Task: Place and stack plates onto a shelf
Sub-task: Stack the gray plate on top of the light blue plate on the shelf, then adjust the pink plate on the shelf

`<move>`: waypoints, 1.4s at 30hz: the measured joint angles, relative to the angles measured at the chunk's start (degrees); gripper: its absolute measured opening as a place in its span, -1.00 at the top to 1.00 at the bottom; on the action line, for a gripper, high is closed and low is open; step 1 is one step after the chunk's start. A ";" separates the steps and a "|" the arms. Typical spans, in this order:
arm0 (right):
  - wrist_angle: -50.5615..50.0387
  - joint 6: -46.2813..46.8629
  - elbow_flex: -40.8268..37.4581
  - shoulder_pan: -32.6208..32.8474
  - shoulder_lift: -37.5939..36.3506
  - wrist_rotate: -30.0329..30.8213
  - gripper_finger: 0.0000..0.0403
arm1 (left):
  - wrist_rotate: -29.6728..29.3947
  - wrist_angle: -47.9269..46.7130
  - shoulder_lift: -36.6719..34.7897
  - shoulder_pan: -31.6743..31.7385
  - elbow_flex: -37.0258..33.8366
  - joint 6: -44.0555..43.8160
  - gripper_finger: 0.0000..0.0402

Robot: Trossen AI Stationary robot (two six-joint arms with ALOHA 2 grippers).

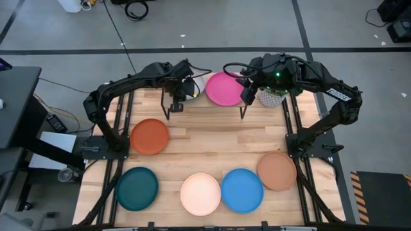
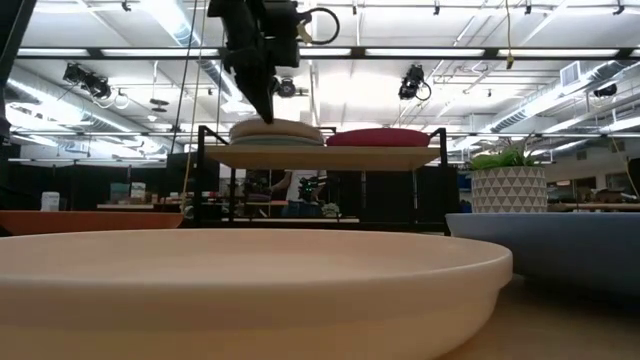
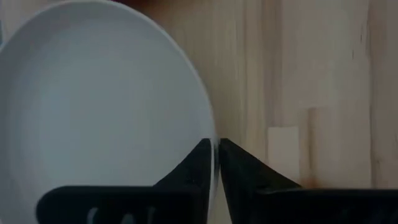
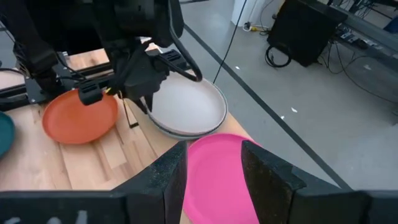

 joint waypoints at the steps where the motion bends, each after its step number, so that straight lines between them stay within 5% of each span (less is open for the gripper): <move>1: 0.01 -0.02 0.00 0.00 0.00 -0.02 0.22 | -0.03 -0.10 0.00 -0.07 0.00 -0.65 0.76; 19: -0.29 -2.26 -1.40 -1.40 1.34 -0.10 0.22 | 3.68 0.30 -3.02 -0.13 2.92 -11.07 0.52; 32: 6.01 -4.54 -16.13 -8.31 1.46 -8.45 0.22 | 4.65 3.62 -10.65 2.19 3.10 -17.31 0.63; 42: 24.38 -9.58 -32.00 -15.86 1.44 -16.97 0.22 | 4.26 6.54 -20.55 -1.60 3.13 -26.60 0.72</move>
